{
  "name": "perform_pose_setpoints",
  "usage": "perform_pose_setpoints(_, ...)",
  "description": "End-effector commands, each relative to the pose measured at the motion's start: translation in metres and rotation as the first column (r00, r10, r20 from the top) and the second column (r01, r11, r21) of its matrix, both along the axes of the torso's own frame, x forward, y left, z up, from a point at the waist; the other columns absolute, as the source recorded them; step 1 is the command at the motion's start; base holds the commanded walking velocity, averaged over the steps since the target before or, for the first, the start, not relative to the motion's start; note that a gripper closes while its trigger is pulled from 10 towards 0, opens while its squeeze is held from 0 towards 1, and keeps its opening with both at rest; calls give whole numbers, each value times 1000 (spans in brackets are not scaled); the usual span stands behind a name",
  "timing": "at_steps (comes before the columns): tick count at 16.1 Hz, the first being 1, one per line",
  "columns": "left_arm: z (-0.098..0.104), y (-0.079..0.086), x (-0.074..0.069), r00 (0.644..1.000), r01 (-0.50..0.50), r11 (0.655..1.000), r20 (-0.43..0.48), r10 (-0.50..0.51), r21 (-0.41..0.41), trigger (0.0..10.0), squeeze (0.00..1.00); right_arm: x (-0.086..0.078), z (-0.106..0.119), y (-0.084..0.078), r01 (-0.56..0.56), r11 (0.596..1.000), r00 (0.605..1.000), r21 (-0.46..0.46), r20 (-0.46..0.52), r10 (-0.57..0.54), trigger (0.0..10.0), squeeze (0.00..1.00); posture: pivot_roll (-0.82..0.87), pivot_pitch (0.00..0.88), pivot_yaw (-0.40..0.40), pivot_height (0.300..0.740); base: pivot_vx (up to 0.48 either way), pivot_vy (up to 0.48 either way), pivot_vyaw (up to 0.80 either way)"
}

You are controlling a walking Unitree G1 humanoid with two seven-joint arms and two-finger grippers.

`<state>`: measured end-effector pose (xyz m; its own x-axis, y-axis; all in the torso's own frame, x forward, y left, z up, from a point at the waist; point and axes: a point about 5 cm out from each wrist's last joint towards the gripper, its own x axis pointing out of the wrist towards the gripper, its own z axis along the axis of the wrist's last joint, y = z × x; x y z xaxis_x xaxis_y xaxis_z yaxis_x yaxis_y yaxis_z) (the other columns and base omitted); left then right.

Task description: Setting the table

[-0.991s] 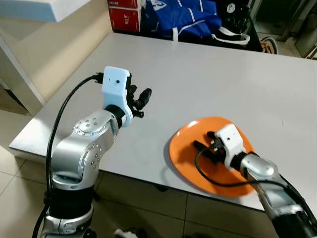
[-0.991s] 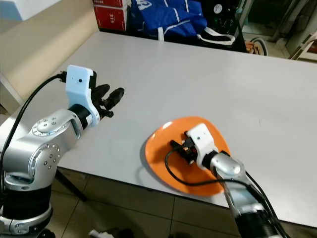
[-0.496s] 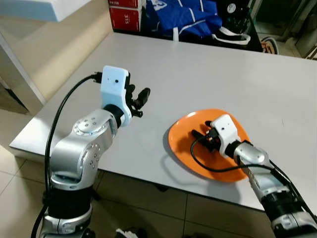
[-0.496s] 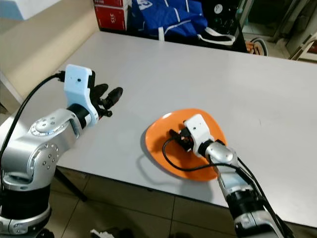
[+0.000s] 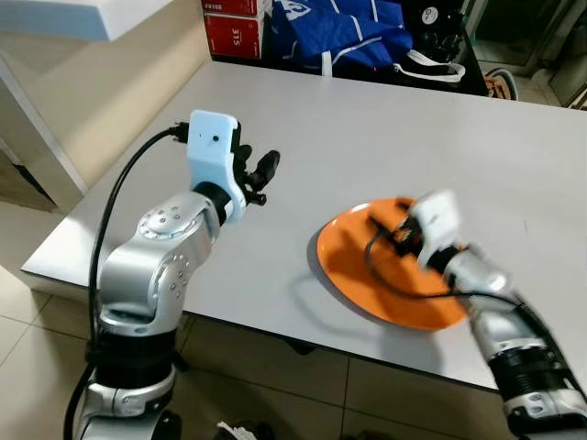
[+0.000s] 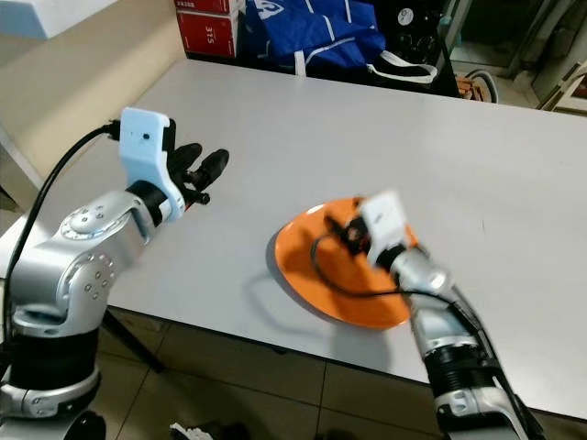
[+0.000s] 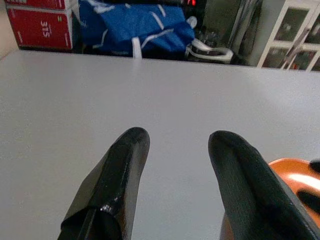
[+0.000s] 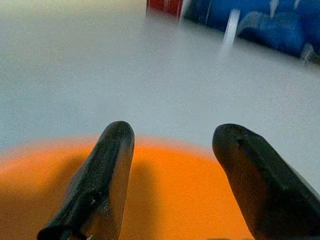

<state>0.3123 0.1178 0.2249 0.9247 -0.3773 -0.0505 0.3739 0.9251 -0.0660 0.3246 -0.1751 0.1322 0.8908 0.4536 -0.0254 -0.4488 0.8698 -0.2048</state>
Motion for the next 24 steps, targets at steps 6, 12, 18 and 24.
perform_pose_setpoints(6, -32, 10, 5, 999, -30, 999, -43, 29, -17, 10000, 0, -27, 26, -24, 274, 960, 938, 51, 208, -279, 10000, 0, -263, 0, 86, 740, 0, 0, 0)
perform_pose_setpoints(12, -59, 45, -20, 977, -181, 964, 151, 154, 193, 10000, 0, -75, -23, -57, 432, 901, 895, -40, 139, -424, 10000, 0, -249, 0, 104, 740, 0, 0, 0)
perform_pose_setpoints(18, -133, 62, -79, 969, -243, 887, 146, 201, 392, 10000, 0, -128, -65, -67, 516, 857, 856, -12, -14, -516, 10000, 0, -259, 0, 122, 740, 0, 0, 0)
perform_pose_setpoints(24, -127, 54, -71, 956, -286, 934, 130, 262, 215, 10000, 0, -91, -58, -34, 386, 911, 923, 146, -60, -381, 10000, 0, -240, 0, 116, 740, 0, 0, 0)
